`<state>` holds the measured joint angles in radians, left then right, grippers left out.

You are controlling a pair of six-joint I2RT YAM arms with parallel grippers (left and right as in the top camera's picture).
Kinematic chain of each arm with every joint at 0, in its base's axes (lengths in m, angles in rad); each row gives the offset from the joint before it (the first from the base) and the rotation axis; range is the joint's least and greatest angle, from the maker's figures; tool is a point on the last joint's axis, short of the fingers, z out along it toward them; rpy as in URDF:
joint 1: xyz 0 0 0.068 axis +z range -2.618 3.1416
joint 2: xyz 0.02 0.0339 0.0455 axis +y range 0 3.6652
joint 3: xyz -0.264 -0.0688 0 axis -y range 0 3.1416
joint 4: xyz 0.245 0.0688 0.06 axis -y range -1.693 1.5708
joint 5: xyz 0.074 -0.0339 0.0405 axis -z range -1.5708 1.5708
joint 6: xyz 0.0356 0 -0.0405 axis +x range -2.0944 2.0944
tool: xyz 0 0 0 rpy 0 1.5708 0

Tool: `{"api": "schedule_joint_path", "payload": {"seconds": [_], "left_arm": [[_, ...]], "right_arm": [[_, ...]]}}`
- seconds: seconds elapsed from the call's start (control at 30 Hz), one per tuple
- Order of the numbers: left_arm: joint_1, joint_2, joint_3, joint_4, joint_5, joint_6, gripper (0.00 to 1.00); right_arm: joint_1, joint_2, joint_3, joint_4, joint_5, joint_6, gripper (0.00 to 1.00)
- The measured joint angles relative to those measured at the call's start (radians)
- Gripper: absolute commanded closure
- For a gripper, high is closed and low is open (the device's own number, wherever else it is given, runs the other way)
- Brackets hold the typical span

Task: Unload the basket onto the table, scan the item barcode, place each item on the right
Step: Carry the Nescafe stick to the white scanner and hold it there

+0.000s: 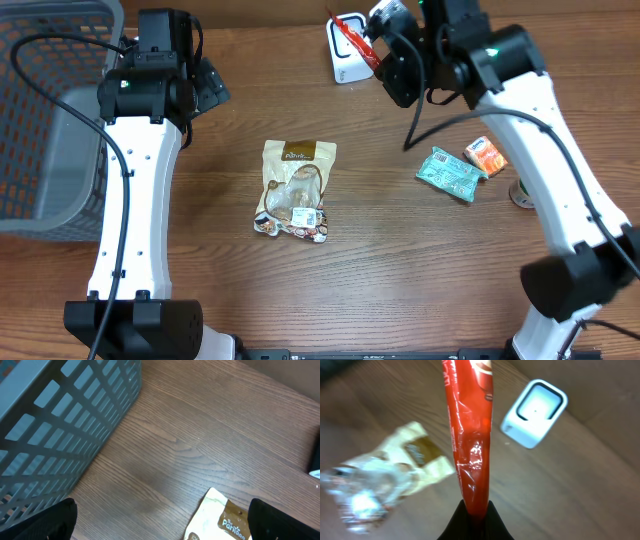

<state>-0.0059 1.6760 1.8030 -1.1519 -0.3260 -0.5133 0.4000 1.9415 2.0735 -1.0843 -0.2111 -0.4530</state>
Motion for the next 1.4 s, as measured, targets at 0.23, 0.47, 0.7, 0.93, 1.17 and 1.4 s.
{"api": "schedule_joint_path", "payload": {"seconds": [0.23, 0.47, 0.7, 0.93, 1.17, 1.4], "left_arm": [[0.000, 0.000, 0.000, 0.000, 0.000, 0.000, 0.00], [0.000, 0.000, 0.000, 0.000, 0.000, 0.000, 0.00], [0.000, 0.000, 0.000, 0.000, 0.000, 0.000, 0.00], [0.000, 0.000, 0.000, 0.000, 0.000, 0.000, 0.00], [0.000, 0.000, 0.000, 0.000, 0.000, 0.000, 0.00], [0.000, 0.000, 0.000, 0.000, 0.000, 0.000, 0.00]], "right_arm": [[0.000, 0.097, 0.000, 0.137, 0.142, -0.091, 0.97], [0.000, 0.201, 0.000, 0.252, 0.259, -0.120, 0.97], [0.002, 0.283, 0.000, 0.379, 0.373, -0.164, 0.96], [0.002, 0.376, 0.000, 0.451, 0.429, -0.179, 0.96], [0.008, 0.444, 0.000, 0.517, 0.517, -0.180, 0.97], [0.013, 0.459, 0.000, 0.535, 0.569, -0.180, 0.97]]}}
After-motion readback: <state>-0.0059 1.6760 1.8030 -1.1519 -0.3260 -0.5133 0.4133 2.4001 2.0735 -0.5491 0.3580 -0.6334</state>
